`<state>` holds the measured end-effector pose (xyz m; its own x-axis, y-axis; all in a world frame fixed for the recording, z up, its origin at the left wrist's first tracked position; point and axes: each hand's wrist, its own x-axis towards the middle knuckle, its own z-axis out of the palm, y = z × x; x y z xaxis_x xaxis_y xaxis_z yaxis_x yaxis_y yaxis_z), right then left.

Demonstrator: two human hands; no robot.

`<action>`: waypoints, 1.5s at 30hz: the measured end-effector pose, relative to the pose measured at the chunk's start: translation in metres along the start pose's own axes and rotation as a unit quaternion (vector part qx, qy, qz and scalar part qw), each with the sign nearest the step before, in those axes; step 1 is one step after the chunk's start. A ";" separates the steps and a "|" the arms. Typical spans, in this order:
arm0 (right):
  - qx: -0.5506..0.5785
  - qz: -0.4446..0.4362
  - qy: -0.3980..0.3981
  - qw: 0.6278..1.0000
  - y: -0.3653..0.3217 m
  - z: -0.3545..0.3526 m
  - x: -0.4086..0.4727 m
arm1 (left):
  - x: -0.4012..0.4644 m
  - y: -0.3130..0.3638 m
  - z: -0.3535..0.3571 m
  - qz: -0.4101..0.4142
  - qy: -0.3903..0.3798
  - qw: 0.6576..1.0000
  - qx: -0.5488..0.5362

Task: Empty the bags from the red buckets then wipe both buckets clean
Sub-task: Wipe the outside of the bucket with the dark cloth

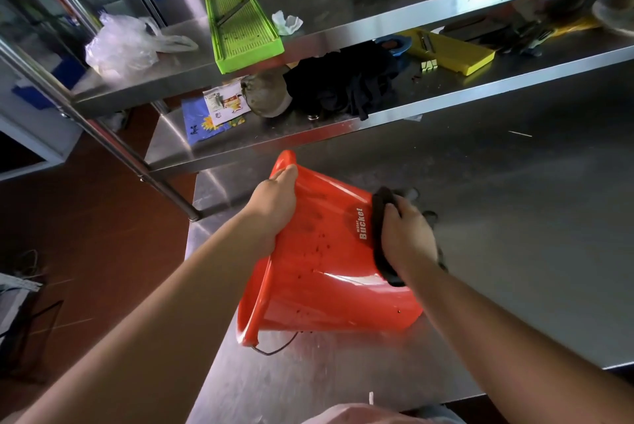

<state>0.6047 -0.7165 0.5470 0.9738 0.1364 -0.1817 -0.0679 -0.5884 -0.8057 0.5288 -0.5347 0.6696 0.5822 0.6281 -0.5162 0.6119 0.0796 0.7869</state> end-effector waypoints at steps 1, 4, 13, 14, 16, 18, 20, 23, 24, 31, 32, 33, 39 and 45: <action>0.004 -0.034 0.002 0.999 -0.014 0.004 -0.008 | 0.000 0.002 0.002 0.000 -0.002 1.000 -0.002; 0.051 -0.161 -0.012 0.986 -0.066 0.019 -0.035 | 0.003 0.008 0.011 0.004 0.001 1.000 -0.005; 0.034 -0.280 -0.015 0.959 -0.066 0.029 -0.062 | 0.016 0.011 0.011 -0.016 0.022 1.000 -0.003; 0.027 -0.275 -0.004 0.961 -0.054 0.027 -0.059 | 0.017 0.012 0.008 -0.021 0.020 1.000 -0.010; 0.022 -0.250 0.029 0.968 -0.027 0.024 -0.051 | 0.021 0.011 0.000 -0.031 0.015 0.999 -0.032; 0.007 -0.198 0.057 0.979 0.007 0.017 -0.038 | 0.023 0.008 -0.007 -0.044 0.009 0.998 -0.045; -0.011 -0.110 0.056 0.992 0.039 0.004 -0.023 | 0.025 0.006 -0.009 -0.056 -0.001 0.997 -0.059; 0.017 0.053 0.040 0.998 0.073 -0.013 -0.008 | 0.024 0.006 -0.005 -0.063 -0.003 0.996 -0.065; 0.039 0.088 0.034 0.995 0.078 -0.015 -0.005 | 0.023 0.006 -0.003 -0.066 0.001 0.996 -0.060; 0.118 0.150 0.011 0.982 0.071 -0.018 0.011 | 0.023 0.013 -0.008 -0.042 0.018 0.998 -0.046; 0.123 0.155 0.012 0.980 0.067 -0.020 0.015 | 0.024 0.014 -0.011 -0.035 0.004 0.997 -0.067; 0.126 0.159 0.019 0.979 0.064 -0.022 0.020 | 0.024 0.015 -0.015 -0.029 -0.009 0.996 -0.087; 0.117 0.174 0.041 0.977 0.062 -0.024 0.036 | 0.019 -0.009 -0.020 -0.022 -0.025 0.999 -0.043; 0.074 0.070 0.030 0.994 0.059 -0.012 0.003 | 0.009 -0.002 -0.006 0.010 -0.002 1.000 0.004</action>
<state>0.6067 -0.7609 0.5056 0.9637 0.0115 -0.2669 -0.2297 -0.4746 -0.8497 0.5297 -0.5243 0.6657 0.5969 0.6259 -0.5020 0.6043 0.0608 0.7945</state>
